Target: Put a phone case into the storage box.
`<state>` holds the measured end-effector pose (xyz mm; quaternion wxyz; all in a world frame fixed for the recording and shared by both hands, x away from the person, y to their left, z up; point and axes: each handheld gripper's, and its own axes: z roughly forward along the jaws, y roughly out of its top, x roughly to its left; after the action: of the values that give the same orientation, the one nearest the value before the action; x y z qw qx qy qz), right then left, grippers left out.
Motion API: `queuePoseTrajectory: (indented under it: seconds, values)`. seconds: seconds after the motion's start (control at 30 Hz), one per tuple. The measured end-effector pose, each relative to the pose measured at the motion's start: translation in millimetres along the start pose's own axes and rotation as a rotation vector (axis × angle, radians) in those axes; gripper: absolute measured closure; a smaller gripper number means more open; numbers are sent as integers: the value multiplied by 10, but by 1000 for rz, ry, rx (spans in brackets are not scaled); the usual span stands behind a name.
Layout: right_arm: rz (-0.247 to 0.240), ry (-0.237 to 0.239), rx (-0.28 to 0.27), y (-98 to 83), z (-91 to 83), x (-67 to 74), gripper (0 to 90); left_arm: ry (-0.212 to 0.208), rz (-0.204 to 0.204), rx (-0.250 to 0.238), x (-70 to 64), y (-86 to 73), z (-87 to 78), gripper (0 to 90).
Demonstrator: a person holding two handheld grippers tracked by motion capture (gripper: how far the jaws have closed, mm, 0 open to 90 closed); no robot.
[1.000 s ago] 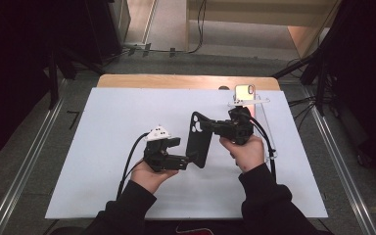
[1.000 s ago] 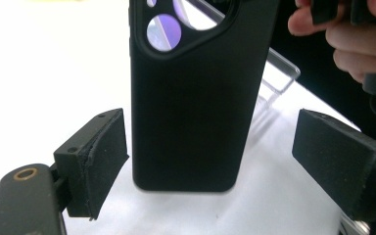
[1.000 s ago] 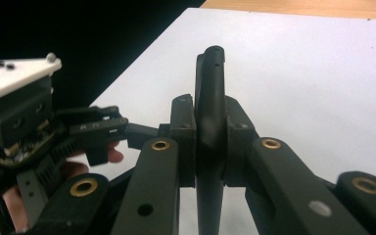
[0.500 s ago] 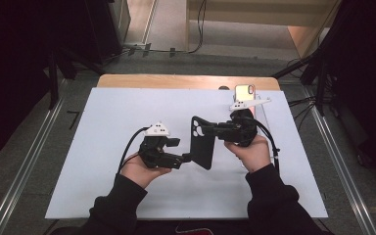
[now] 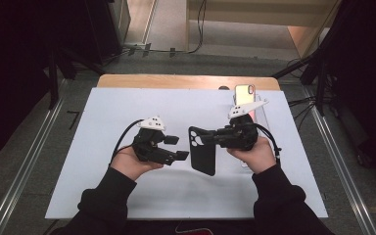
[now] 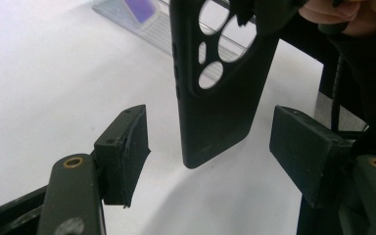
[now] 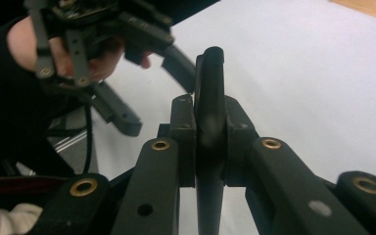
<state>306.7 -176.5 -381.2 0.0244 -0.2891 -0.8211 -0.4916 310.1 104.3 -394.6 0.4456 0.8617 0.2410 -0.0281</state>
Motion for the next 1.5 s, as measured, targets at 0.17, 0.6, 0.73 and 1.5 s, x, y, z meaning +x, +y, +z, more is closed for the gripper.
queuePoseTrajectory:
  seconds: [0.17,0.6,0.73,1.5]
  values:
    - [-17,46,9,1,27,21,770,-27,37,0,2,36,-5,309]
    - [-35,129,15,2,132,73,770,-85,101,16,16,65,91,422]
    - [-32,155,13,4,155,81,770,-124,99,26,19,57,121,508]
    - [-14,33,-115,5,69,65,340,-168,-20,28,156,43,4,776]
